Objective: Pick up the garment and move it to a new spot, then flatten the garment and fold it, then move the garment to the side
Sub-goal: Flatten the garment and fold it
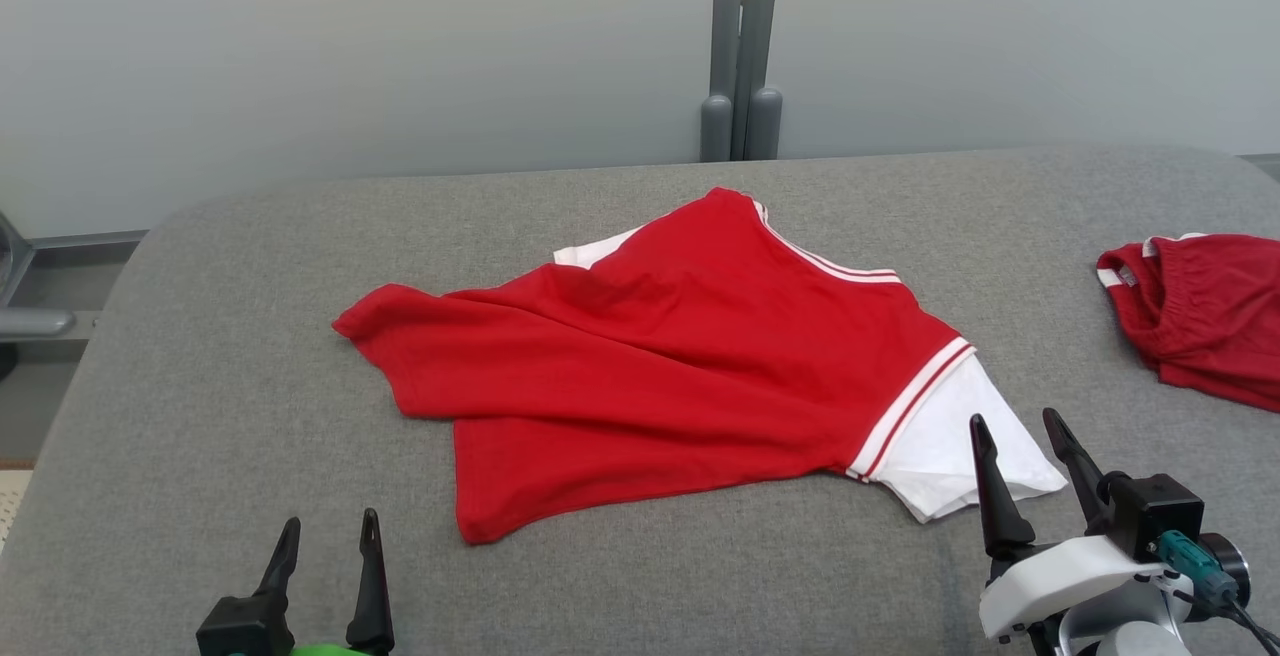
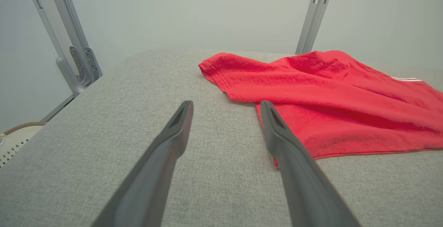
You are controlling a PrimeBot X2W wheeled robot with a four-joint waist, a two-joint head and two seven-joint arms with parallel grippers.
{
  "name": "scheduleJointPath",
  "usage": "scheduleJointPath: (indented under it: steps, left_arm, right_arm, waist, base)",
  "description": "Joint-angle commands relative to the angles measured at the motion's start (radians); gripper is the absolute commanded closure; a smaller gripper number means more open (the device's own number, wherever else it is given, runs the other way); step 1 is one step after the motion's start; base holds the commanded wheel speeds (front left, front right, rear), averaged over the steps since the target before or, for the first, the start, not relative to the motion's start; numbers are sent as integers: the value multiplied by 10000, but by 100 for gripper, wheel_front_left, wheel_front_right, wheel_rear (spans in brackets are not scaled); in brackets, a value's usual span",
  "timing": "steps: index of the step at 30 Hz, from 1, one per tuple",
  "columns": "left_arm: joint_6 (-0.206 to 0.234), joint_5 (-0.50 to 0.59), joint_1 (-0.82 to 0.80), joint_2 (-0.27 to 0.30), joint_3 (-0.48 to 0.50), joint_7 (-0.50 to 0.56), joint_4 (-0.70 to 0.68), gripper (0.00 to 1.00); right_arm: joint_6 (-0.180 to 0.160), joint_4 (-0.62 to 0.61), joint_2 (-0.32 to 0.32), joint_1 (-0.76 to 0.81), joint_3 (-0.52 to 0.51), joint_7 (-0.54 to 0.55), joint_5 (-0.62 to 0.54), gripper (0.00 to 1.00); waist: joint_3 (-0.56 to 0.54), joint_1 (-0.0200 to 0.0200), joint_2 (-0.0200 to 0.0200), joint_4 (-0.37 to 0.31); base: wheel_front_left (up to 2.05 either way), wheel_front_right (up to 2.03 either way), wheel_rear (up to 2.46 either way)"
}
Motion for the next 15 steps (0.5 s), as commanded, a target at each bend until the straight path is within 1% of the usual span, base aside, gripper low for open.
scheduleJointPath:
  steps: [1,9,15]
  left_arm:
    - [-64,82,94,31,-23,3,3,0]
    - [-23,-77,24,31,-156,3,65,0]
    - [-38,-314,-163,29,-486,3,272,0]
  right_arm:
    - [-8,2,13,135,-12,-27,-31,0]
    - [-8,50,-3,72,33,-25,42,0]
    - [-8,178,-29,-62,-101,-25,99,0]
  waist:
    - [3,0,0,3]
    - [122,0,0,-22]
    - [349,0,0,-185]
  base:
    - [0,0,0]
    - [0,0,0]
    - [0,0,0]
